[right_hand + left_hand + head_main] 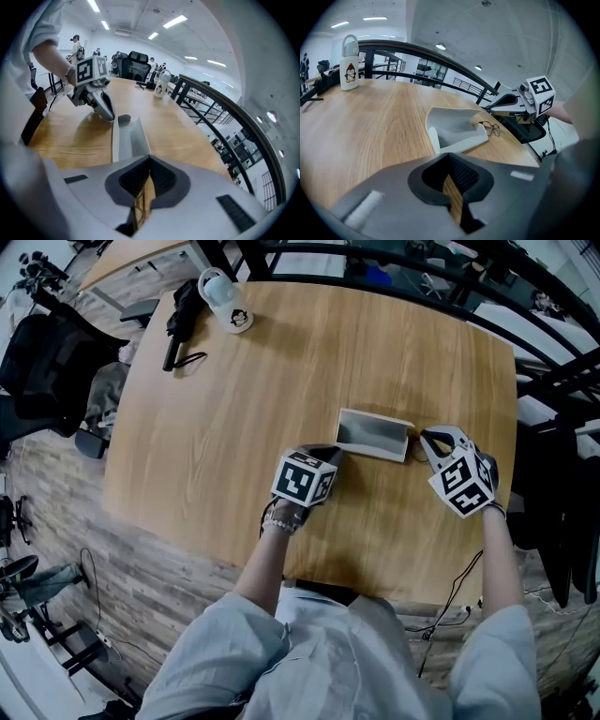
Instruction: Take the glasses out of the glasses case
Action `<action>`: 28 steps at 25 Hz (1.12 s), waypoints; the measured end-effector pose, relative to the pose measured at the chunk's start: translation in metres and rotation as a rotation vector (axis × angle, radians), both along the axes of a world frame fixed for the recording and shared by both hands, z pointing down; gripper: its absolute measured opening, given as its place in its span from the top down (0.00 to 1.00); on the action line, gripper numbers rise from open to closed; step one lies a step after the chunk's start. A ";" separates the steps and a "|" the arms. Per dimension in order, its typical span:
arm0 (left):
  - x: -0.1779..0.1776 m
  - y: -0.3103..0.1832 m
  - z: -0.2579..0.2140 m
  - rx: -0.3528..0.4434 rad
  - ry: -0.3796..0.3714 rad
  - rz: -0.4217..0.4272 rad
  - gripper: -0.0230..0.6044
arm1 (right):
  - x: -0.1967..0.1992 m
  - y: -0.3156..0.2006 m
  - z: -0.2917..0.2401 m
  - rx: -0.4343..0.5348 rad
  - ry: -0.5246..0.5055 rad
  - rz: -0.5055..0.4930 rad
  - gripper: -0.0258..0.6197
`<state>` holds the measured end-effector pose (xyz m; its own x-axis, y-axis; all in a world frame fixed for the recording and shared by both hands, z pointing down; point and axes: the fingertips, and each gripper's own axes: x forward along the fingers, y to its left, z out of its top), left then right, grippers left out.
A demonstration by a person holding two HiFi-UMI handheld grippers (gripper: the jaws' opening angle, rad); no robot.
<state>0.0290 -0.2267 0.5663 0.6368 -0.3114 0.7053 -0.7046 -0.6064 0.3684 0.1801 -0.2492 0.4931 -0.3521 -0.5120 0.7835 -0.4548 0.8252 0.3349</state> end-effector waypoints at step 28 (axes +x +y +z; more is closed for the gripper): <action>0.000 0.001 0.000 -0.005 0.003 0.001 0.96 | -0.016 0.002 0.019 0.013 0.061 -0.020 0.96</action>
<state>0.0287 -0.2253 0.5662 0.6391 -0.3078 0.7048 -0.7031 -0.6052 0.3733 0.1640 -0.2472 0.5116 -0.3142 -0.5157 0.7971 -0.4171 0.8292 0.3721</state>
